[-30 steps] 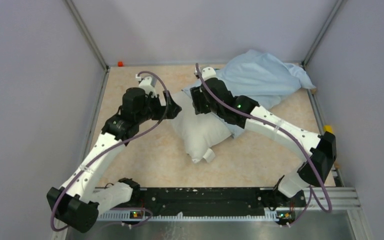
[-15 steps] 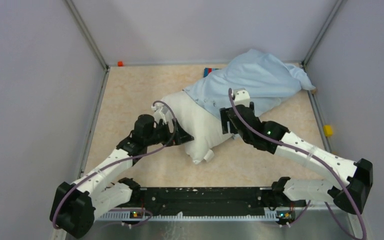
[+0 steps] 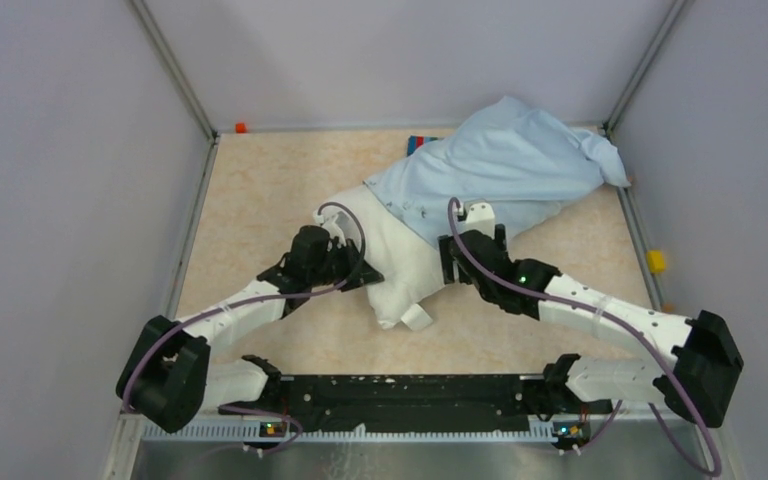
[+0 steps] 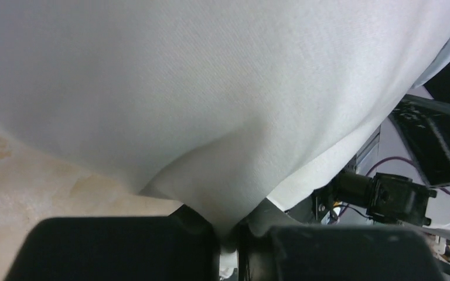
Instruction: Put the pillow into the pillowcase
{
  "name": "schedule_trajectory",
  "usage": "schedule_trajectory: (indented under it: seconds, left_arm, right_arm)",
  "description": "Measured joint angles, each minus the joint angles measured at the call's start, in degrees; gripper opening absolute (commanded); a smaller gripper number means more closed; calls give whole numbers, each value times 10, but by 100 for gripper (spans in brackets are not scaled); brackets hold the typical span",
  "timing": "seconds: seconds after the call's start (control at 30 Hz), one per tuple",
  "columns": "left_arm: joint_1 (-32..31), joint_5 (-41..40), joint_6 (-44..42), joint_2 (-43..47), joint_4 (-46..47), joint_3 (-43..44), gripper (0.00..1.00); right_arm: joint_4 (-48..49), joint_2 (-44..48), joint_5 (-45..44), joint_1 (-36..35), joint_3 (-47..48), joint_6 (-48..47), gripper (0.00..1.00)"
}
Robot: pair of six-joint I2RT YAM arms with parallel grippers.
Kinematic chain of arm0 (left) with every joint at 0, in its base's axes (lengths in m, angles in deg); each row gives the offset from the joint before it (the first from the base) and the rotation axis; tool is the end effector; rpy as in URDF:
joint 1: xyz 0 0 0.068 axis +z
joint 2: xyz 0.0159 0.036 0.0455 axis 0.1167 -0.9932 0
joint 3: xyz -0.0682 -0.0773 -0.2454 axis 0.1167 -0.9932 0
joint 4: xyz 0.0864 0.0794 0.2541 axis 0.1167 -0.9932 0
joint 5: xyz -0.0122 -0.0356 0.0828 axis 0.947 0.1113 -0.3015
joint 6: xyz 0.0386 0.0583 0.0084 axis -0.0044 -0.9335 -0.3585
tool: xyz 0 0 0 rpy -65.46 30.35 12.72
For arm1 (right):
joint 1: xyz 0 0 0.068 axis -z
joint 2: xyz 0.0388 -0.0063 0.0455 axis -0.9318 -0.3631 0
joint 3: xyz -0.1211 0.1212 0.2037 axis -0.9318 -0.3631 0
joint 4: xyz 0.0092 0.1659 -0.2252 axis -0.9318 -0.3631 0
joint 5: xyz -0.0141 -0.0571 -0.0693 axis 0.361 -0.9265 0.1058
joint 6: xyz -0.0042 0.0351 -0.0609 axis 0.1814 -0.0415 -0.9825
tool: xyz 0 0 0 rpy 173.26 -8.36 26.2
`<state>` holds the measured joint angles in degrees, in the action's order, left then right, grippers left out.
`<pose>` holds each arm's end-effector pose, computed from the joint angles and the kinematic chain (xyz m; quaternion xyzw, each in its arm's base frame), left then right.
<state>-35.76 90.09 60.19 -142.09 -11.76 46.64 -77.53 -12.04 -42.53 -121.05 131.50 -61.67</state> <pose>0.2327 -0.1542 0.1628 -0.0419 0.8731 -0.4128 0.2560 0.1903 0.1942 0.2429 -0.0969 0.8769 0.0342 0.4695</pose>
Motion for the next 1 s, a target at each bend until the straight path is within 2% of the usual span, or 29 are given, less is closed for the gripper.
schedule_trajectory:
  seconds: [0.13,0.23,0.3,0.37,0.43,0.57,0.67,0.87,1.0]
  left_arm:
    - [0,-10,-2,-1,-5,10,0]
    - [-1,-12,-3,-1,-9,10,0]
    - [-1,-13,-3,-1,-11,11,0]
    - [-2,-13,-4,-1,-11,13,0]
    - [-3,-14,-6,-2,-12,15,0]
    - [-3,-20,-10,-2,-17,17,0]
    - [-9,-33,-10,-2,-21,21,0]
    - [-37,-83,5,-8,-44,52,0]
    - [-67,-123,21,-8,-84,84,0]
  right_arm:
    - [23,-42,-15,0,0,3,74]
    - [38,-68,-33,0,1,8,61]
    - [26,-88,-57,0,13,22,46]
    - [7,-103,-79,0,30,34,20]
    - [-19,-109,-104,0,52,48,0]
    - [-73,-110,-139,-2,111,55,0]
    - [-102,-113,-144,-28,178,37,0]
    - [-100,-180,-79,-164,318,-20,0]
    - [-109,-221,-31,-198,332,-35,0]
